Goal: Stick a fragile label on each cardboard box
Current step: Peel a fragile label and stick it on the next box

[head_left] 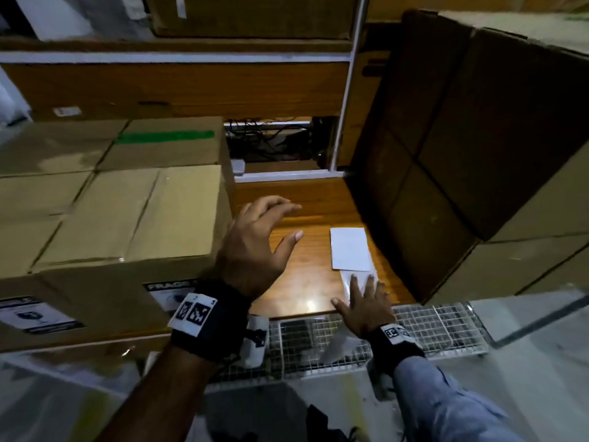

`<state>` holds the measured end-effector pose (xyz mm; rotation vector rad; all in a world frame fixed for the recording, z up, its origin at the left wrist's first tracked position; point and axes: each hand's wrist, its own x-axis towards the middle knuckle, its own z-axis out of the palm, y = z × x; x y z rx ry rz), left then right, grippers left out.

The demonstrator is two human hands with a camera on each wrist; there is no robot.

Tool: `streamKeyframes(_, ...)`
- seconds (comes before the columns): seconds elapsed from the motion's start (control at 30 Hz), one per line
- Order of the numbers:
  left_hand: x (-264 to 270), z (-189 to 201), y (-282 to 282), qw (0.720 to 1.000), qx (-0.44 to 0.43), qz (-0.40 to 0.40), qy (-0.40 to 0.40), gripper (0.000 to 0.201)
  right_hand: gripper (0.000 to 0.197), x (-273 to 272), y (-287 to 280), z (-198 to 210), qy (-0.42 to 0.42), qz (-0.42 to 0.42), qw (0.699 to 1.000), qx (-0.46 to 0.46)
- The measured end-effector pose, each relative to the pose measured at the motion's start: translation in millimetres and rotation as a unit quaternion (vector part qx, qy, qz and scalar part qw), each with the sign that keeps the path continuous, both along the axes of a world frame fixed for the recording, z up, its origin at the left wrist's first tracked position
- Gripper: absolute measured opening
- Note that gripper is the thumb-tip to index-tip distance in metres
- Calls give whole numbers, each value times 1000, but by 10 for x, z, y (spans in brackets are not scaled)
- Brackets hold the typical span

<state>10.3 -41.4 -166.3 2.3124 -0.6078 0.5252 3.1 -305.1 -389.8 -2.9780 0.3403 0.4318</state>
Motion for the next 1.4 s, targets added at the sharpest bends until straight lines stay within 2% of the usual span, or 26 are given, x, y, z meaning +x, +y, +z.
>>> streamKeyframes(0.1,146,-22,-383,1000,-4,8,11,37,143,143,-135,-27,11,29,999,17)
streamKeyframes(0.17,221,-10,-527,1000,-4,20,15,37,138,274,-163,-50,2,36,999,29)
streamKeyframes(0.27,330,5,-719,999,-7,47,9,37,110,509,-237,-32,7,48,998,50)
streamKeyframes(0.33,372,5,-795,998,-10,58,4,37,100,626,-265,-7,12,60,997,52)
streamKeyframes(0.4,406,7,-893,997,-15,69,10,38,104,696,-328,24,10,75,996,47)
streamKeyframes(0.5,436,41,-1022,996,-18,82,14,38,121,688,-417,94,-17,101,994,46)
streamKeyframes(0.57,463,90,-1129,996,-23,80,13,39,121,643,-495,178,-39,112,992,47)
streamKeyframes(0.63,493,165,-1241,997,-26,67,6,38,117,592,-579,273,-62,113,988,83)
streamKeyframes(0.77,563,368,-1457,999,-40,35,-4,37,93,539,-740,521,-112,97,965,216)
streamKeyframes(0.9,557,645,-1747,997,-64,-21,-27,38,84,470,-884,1010,-206,101,929,292)
streamKeyframes(1.07,468,1055,-1986,989,-104,-82,-66,37,46,122,-953,1898,-320,130,879,327)
streamKeyframes(1.17,396,1310,-2107,981,-138,-108,-87,33,37,-179,-1034,2406,-363,147,860,327)
streamKeyframes(1.27,328,1494,-2285,975,-153,-123,-108,33,23,-479,-1158,2820,-414,143,826,353)
streamKeyframes(1.4,242,1620,-2603,969,-171,-150,-93,39,16,-793,-1372,3213,-471,133,791,367)
